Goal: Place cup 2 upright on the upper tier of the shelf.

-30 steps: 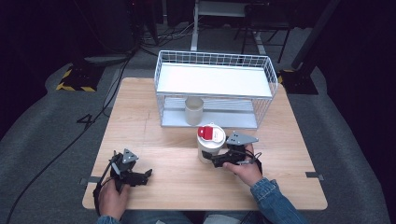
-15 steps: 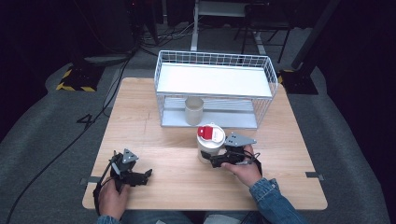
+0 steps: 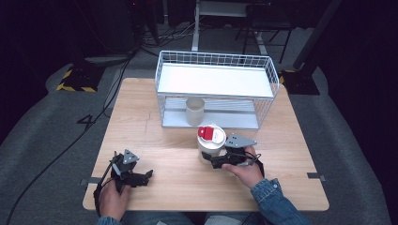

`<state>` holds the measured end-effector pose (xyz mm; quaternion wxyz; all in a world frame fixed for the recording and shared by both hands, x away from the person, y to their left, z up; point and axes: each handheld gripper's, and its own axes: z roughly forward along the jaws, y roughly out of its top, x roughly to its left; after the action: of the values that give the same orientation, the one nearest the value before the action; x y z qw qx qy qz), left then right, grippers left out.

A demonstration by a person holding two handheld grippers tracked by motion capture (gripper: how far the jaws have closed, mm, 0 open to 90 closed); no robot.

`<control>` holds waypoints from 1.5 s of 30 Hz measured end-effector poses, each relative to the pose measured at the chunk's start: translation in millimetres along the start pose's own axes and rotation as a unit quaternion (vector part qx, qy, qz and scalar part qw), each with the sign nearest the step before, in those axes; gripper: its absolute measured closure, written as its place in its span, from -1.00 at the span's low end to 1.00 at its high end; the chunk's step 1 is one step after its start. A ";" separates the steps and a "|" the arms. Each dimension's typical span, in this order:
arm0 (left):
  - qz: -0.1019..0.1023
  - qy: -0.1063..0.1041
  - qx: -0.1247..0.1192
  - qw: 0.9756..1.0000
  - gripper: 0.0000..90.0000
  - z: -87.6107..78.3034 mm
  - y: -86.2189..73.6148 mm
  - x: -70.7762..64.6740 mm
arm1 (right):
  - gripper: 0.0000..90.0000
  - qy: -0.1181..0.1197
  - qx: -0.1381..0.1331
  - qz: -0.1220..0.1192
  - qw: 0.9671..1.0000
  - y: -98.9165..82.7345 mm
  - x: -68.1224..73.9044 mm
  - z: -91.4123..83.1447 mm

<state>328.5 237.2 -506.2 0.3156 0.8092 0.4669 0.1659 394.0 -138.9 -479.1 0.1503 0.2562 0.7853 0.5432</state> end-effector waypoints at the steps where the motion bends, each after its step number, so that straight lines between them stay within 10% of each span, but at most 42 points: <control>1: 0.000 0.000 0.000 1.000 -1.00 0.0 0.0 0.0 | -0.70 0.001 -0.001 -0.006 1.000 0.1 0.3 0.1; 45: -0.004 0.002 0.000 1.000 -1.00 0.3 0.3 -0.7 | -0.70 -0.021 -0.029 -0.038 0.999 110.1 -7.4 -47.4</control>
<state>328.5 236.5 -506.2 0.3157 0.8069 0.4707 0.1662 402.0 -149.2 -359.7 0.1949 0.2332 0.7753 0.5537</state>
